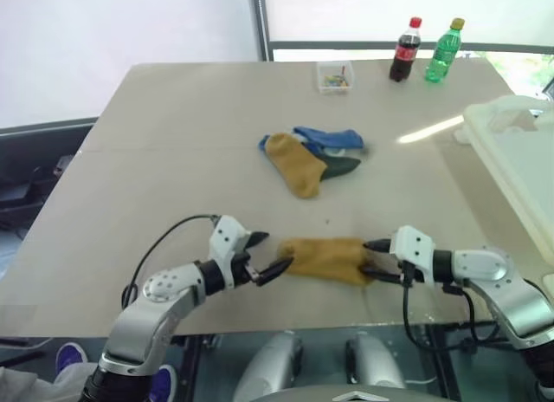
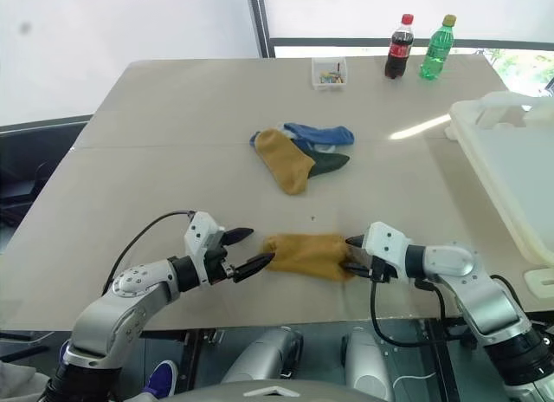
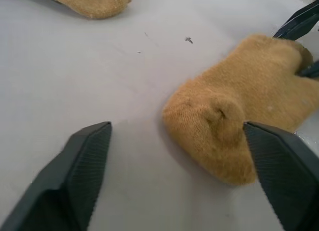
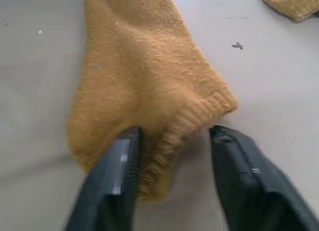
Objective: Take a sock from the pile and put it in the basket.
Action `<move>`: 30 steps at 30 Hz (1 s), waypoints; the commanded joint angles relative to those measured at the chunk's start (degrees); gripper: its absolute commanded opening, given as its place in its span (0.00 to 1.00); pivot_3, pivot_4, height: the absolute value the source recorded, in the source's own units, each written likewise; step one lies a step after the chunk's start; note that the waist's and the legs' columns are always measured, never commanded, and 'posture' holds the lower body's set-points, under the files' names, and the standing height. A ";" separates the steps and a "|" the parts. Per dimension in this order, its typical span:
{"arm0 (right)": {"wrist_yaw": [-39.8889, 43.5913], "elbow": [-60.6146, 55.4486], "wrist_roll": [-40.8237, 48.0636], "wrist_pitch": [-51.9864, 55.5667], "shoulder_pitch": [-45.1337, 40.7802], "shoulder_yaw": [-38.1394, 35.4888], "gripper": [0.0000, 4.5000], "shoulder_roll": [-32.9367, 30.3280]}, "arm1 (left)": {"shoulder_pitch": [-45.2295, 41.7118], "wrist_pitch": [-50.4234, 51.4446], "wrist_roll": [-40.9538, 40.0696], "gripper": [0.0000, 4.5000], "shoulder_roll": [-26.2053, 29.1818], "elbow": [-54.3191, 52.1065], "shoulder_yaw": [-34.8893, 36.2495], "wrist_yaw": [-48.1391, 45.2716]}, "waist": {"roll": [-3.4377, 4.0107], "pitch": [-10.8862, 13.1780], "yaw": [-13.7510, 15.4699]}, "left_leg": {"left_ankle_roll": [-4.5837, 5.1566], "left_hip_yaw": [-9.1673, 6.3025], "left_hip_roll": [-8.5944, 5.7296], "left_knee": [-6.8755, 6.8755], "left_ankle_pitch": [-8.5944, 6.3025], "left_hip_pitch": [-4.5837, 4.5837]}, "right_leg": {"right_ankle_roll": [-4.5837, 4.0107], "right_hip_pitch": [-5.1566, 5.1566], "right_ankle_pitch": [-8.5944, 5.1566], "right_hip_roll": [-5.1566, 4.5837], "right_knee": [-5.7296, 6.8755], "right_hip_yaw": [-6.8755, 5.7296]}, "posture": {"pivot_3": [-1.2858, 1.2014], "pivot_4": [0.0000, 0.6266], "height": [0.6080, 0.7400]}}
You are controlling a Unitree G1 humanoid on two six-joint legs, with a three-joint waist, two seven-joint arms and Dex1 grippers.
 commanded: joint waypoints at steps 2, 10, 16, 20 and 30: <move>-3.32 -6.54 3.68 2.47 3.13 -6.36 0.82 0.79 | 0.46 -2.23 -1.61 1.00 0.76 1.60 4.04 -1.07 | 0.00 0.01 -0.06 | 0.00 0.02 0.00 0.00 0.00 -0.01 | 0.00 -0.01 0.00 0.00 0.00 0.02 | 0.52 0.24 1.00; -7.64 -11.10 9.87 3.81 6.35 -14.45 0.82 4.64 | -4.63 -3.01 -1.84 1.00 1.28 6.98 5.83 -1.34 | -0.02 0.02 0.09 | 0.02 -0.01 0.00 0.01 -0.01 -0.04 | 0.00 -0.01 0.00 0.00 -0.02 -0.01 | 0.52 0.24 1.00; -12.58 -14.79 9.21 4.87 6.61 -16.26 0.82 6.44 | -14.41 -0.66 -0.85 1.00 -1.22 12.41 5.08 3.31 | -0.02 0.02 0.07 | -0.01 -0.02 0.00 0.01 0.01 -0.05 | 0.00 -0.02 0.00 0.01 0.00 -0.02 | 0.52 0.24 1.00; -16.00 -16.65 8.66 5.72 6.93 -16.39 0.82 7.85 | -24.69 2.39 1.99 1.00 -7.22 19.52 2.05 9.68 | -0.06 0.02 0.28 | -0.02 -0.07 -0.04 0.10 0.01 -0.10 | 0.02 -0.02 0.02 0.00 0.00 -0.08 | 0.52 0.24 1.00; -18.62 -19.04 6.31 6.21 8.37 -14.54 0.82 8.24 | -34.48 2.48 7.45 1.00 -17.76 29.20 -1.76 17.31 | -0.13 0.04 -0.35 | -0.01 0.00 -0.04 0.17 0.02 -0.19 | 0.11 -0.08 0.07 0.05 0.04 0.04 | 0.52 0.24 1.00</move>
